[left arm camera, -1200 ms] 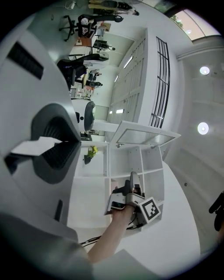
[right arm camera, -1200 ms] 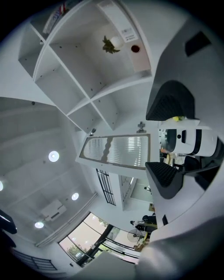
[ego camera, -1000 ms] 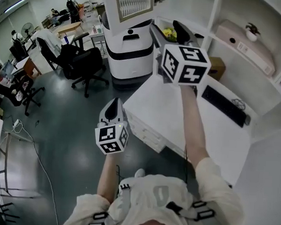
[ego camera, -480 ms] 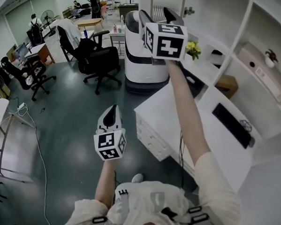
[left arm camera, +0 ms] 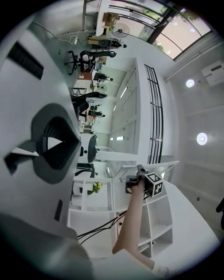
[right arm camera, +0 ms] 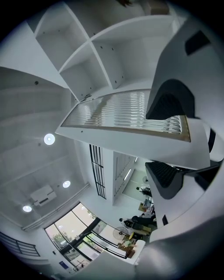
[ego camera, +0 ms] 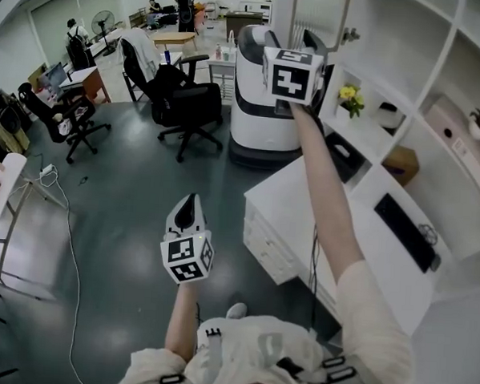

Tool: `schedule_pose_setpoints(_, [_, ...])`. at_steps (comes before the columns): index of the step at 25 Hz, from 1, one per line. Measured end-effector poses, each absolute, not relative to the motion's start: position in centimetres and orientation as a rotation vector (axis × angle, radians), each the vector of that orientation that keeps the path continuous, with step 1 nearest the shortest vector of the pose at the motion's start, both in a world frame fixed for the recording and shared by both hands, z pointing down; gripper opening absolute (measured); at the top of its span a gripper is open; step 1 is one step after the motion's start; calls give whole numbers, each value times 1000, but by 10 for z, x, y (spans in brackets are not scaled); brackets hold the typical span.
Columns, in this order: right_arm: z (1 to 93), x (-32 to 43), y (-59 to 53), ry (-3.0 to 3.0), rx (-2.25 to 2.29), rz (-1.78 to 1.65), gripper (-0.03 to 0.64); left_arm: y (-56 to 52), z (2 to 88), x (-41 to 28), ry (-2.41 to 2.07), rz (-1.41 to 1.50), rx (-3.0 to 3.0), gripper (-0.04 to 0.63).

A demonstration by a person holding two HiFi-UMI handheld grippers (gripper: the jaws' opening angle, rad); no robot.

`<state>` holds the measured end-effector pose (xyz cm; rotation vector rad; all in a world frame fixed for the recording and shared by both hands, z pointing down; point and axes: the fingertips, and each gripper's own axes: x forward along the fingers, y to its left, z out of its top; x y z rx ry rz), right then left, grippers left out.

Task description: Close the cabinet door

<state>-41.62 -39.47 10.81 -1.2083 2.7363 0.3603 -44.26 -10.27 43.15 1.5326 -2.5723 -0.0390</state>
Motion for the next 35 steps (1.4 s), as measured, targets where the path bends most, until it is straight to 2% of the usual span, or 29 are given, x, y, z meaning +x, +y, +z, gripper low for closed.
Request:
schedule_pose_setpoints(20, [110, -433, -404, 2740, -1260, 412, 279, -107, 428, -460, -2591, -35, 1500, 5])
schedule_pose_setpoints(22, [110, -431, -402, 2735, -1246, 444, 274, -110, 430, -459, -2586, -30, 1500, 5])
schedule_pose_setpoints(25, [111, -431, -399, 2749, -1220, 464, 232, -115, 433, -457, -2576, -31, 1512, 5])
schedule_pose_setpoints(35, [113, -412, -392, 2814, -1131, 484, 230, -134, 430, -430, -2536, -45, 1590, 5])
